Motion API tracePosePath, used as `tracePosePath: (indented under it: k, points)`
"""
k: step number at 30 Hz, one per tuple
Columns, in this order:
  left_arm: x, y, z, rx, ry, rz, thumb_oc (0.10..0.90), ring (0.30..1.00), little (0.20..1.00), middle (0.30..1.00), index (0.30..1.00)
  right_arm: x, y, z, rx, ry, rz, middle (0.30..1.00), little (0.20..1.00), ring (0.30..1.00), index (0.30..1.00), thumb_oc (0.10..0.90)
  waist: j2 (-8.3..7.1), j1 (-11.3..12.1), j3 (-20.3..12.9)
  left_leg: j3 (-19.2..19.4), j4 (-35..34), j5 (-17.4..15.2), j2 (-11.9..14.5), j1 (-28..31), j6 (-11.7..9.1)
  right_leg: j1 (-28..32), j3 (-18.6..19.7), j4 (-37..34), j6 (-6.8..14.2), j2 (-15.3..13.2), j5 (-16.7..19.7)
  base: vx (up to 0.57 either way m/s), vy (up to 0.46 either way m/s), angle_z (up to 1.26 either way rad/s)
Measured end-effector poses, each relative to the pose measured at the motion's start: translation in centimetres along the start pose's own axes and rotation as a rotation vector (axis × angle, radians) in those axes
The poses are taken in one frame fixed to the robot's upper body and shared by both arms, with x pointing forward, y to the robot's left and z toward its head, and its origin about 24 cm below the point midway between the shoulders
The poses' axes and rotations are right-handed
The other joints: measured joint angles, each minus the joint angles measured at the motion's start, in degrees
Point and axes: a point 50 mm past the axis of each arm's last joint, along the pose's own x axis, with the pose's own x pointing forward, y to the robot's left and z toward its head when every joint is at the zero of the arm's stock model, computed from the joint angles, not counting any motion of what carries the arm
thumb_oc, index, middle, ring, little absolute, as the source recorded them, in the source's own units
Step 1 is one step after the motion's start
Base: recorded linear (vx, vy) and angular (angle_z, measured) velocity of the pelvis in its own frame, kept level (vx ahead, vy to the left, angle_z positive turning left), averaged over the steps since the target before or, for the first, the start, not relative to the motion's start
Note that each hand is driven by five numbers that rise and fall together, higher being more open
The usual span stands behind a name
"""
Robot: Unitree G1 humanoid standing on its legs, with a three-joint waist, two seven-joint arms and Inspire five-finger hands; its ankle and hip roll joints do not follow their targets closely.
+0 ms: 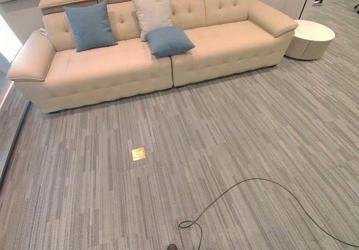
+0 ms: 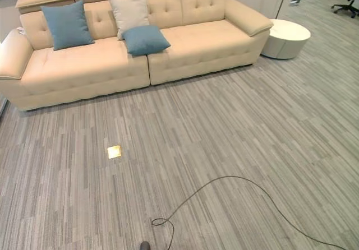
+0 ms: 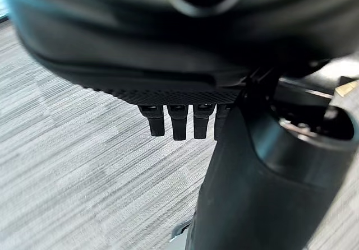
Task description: Pick up all the scattered cushions and arrange them neatly on the sofa.
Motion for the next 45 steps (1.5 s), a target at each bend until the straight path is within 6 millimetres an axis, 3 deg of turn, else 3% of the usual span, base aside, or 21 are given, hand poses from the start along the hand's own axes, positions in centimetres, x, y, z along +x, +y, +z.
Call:
tracePosePath:
  k: [8,19,21,22,23,25,26,27,28,30,31,34,36,37,38,39,40,41,42,43,45]
  points:
    - [0.1,-0.7,0.7,0.033,-0.011,-0.012,0.800,0.900,0.900,0.900,0.900,0.0,1.4,0.1,-0.089,-0.021,0.031,0.900,0.900,0.900,0.900,0.800,-0.65,-1.24,-1.03,0.87,-0.03,-0.04,0.09,-0.82,0.12,-1.25,1.17,-0.03,-0.10,0.01,0.07,0.02,-0.021,-0.06]
    - [0.3,-0.2,3.7,0.240,-0.083,-0.010,0.800,0.900,0.900,0.900,0.900,-0.5,4.1,5.6,-0.123,-0.211,0.121,0.900,0.900,0.900,0.900,0.800,-1.04,-4.09,0.62,3.72,1.22,-0.54,1.46,0.16,-0.60,-1.00,3.17,-0.37,-0.79,1.10,-0.43,0.13,-0.175,-0.11]
    - [0.3,-0.2,4.2,0.257,-0.095,-0.009,0.800,0.900,0.900,0.900,0.900,-0.6,4.8,5.2,-0.141,-0.205,0.141,0.900,0.900,0.900,0.900,0.800,-1.26,-3.82,2.09,5.28,6.47,-3.00,2.91,-1.55,-4.22,-0.77,3.32,0.00,-2.31,2.01,-1.94,0.28,-0.358,-0.27]
    - [0.3,-0.1,4.2,0.257,-0.095,-0.007,0.800,0.900,0.900,0.900,0.900,-0.6,4.9,5.1,-0.142,-0.202,0.144,0.900,0.900,0.900,0.900,0.800,-1.41,-3.70,2.30,5.62,7.49,-3.29,3.14,-2.00,-4.63,-0.67,3.25,0.09,-2.44,2.02,-2.04,0.13,-0.197,-0.12]
    - [0.4,1.7,6.3,0.279,-0.133,0.044,0.800,0.900,0.900,0.900,0.900,-0.4,5.3,3.7,-0.143,-0.132,0.167,0.900,0.900,0.900,0.900,0.800,-4.55,-3.62,5.26,10.62,32.19,-3.89,6.91,-12.78,-6.87,1.17,1.89,-0.21,-4.59,0.01,-2.11,0.24,-0.152,-0.07]
    - [0.4,1.6,5.7,0.275,-0.121,0.037,0.800,0.900,0.900,0.900,0.900,-0.3,4.1,3.8,-0.176,-0.128,0.136,0.900,0.900,0.900,0.900,0.800,-3.58,-3.25,5.19,10.30,35.27,-4.95,9.36,-14.87,-6.03,2.78,3.00,0.03,-5.60,1.32,-3.38,0.36,-0.032,-0.03]
    - [0.4,1.4,6.1,0.286,-0.139,0.033,0.800,0.900,0.900,0.900,0.900,-0.2,3.1,3.9,-0.196,-0.128,0.115,0.900,0.900,0.900,0.900,0.800,-2.48,-3.53,5.39,6.95,34.86,-5.45,8.39,-16.91,-6.77,2.52,2.98,0.26,-5.36,1.55,-3.08,0.59,0.072,-0.13]
    - [0.3,0.5,6.5,0.276,-0.168,0.009,0.800,0.900,0.900,0.900,0.900,-0.2,2.0,4.1,-0.211,-0.113,0.088,0.900,0.900,0.900,0.900,0.800,-1.67,-1.11,5.84,6.08,25.46,-4.91,5.78,-16.86,-6.40,2.22,4.72,-0.40,-4.82,1.44,-3.45,0.47,0.051,-0.25]
    - [0.3,0.0,6.5,0.269,-0.172,-0.002,0.800,0.900,0.900,0.900,0.900,-0.2,1.6,4.3,-0.230,-0.115,0.075,0.900,0.900,0.900,0.900,0.800,-1.43,-0.45,5.99,5.88,19.45,-4.04,4.77,-16.26,-6.11,1.97,5.70,-0.39,-4.58,1.48,-3.48,0.71,0.073,-0.68]
    - [0.3,-1.3,4.8,0.274,-0.125,-0.048,0.800,0.900,0.900,0.900,0.900,-0.3,2.0,5.1,-0.305,-0.144,0.082,0.900,0.900,0.900,0.900,0.800,-1.08,0.74,6.23,5.83,2.54,1.96,3.57,-15.74,-6.88,2.65,7.63,-0.47,-3.88,2.71,-4.41,0.60,0.051,-0.81]
    - [0.2,-1.9,3.4,0.302,-0.084,-0.093,0.800,0.900,0.900,0.900,0.900,-0.5,3.5,6.6,-0.377,-0.185,0.115,0.900,0.900,0.900,0.900,0.800,-1.98,2.75,7.41,-0.31,-1.35,3.54,4.39,-17.53,-8.03,3.87,11.44,-0.49,-4.31,4.39,-6.07,0.54,0.111,-1.23]
    - [0.0,-2.3,0.5,0.255,-0.006,-0.113,0.800,0.900,0.900,0.900,0.900,-0.7,4.1,7.0,-0.376,-0.226,0.133,0.900,0.900,0.900,0.900,0.800,-3.73,5.06,6.74,-1.32,0.53,5.07,4.08,-17.05,-4.95,7.21,14.61,-0.45,-3.88,4.24,-9.11,0.71,0.285,-0.95]
    - [-0.2,-1.9,-1.1,0.244,0.060,-0.098,0.800,0.900,0.900,0.900,0.900,-0.4,4.4,4.6,-0.384,-0.168,0.150,0.900,0.900,0.900,0.900,0.800,-6.66,6.68,3.57,1.00,6.20,2.92,1.65,-16.26,-0.39,8.52,14.07,2.72,-1.46,0.77,-12.34,0.50,0.328,-0.65]
    - [-0.1,-2.0,-0.6,0.256,0.041,-0.097,0.800,0.900,0.900,0.900,0.900,-0.6,4.8,5.8,-0.434,-0.211,0.156,0.900,0.900,0.900,0.900,0.800,-6.04,6.36,3.67,1.47,5.66,5.97,1.66,-13.90,1.77,5.13,10.81,14.84,2.88,-0.42,-13.92,0.51,0.342,-0.58]
    - [-0.1,-2.0,-0.1,0.280,0.013,-0.099,0.800,0.900,0.900,0.900,0.900,-0.9,5.5,6.6,-0.443,-0.254,0.172,0.900,0.900,0.900,0.900,0.800,-5.24,5.94,4.03,1.65,3.51,6.43,1.90,-10.93,3.46,-0.29,8.44,28.52,4.30,-2.51,-13.89,0.63,0.409,-0.11]
    - [0.0,-1.5,0.3,0.285,0.002,-0.087,0.800,0.900,0.900,0.900,0.900,-1.1,6.0,7.0,-0.437,-0.296,0.195,0.900,0.900,0.900,0.900,0.800,-4.73,3.73,3.86,1.05,1.73,5.99,0.22,-7.84,4.29,-4.77,6.80,42.79,5.35,-7.06,-11.50,0.60,0.369,0.16]
    - [0.1,-1.3,1.3,0.284,-0.027,-0.076,0.800,0.900,0.900,0.900,0.900,-1.3,6.3,7.5,-0.435,-0.320,0.202,0.900,0.900,0.900,0.900,0.800,-4.65,3.26,3.83,0.34,1.69,4.04,-1.25,-6.39,5.71,-7.28,7.05,48.64,6.34,-9.50,-10.88,0.80,0.417,0.41]
    - [0.3,-0.7,3.6,0.326,-0.079,-0.055,0.800,0.900,0.900,0.900,0.900,-1.5,6.3,8.4,-0.414,-0.346,0.201,0.900,0.900,0.900,0.900,0.800,-3.49,2.45,4.47,-0.32,1.44,1.84,-2.60,-3.82,7.17,-11.04,4.65,58.79,6.50,-14.44,-9.28,0.56,0.149,0.34]
    - [0.3,-0.7,4.5,0.340,-0.107,-0.048,0.800,0.900,0.900,0.900,0.900,-1.6,6.4,9.2,-0.414,-0.367,0.197,0.900,0.900,0.900,0.900,0.800,-1.99,1.63,4.35,-1.43,0.80,1.79,-2.45,-2.35,7.53,-11.80,1.96,59.67,6.14,-15.52,-9.43,0.40,0.066,0.37]
    - [0.3,-0.5,7.1,0.339,-0.180,-0.024,0.800,0.900,0.900,0.900,0.900,-1.9,6.3,10.1,-0.421,-0.401,0.195,0.900,0.900,0.900,0.900,0.800,1.34,0.74,4.64,-2.44,0.40,0.07,-1.52,-0.57,8.12,-13.67,-0.95,56.94,5.53,-15.61,-10.11,0.44,0.001,0.37]
    - [0.1,-0.2,10.1,0.303,-0.273,0.009,0.800,0.900,0.900,0.900,0.900,-2.2,6.6,11.1,-0.433,-0.451,0.206,0.900,0.900,0.900,0.900,0.800,4.78,-0.30,5.47,-4.03,-0.03,-0.12,-1.42,3.27,5.90,-15.62,-5.40,48.41,4.12,-15.99,-11.11,0.45,-0.093,0.47]
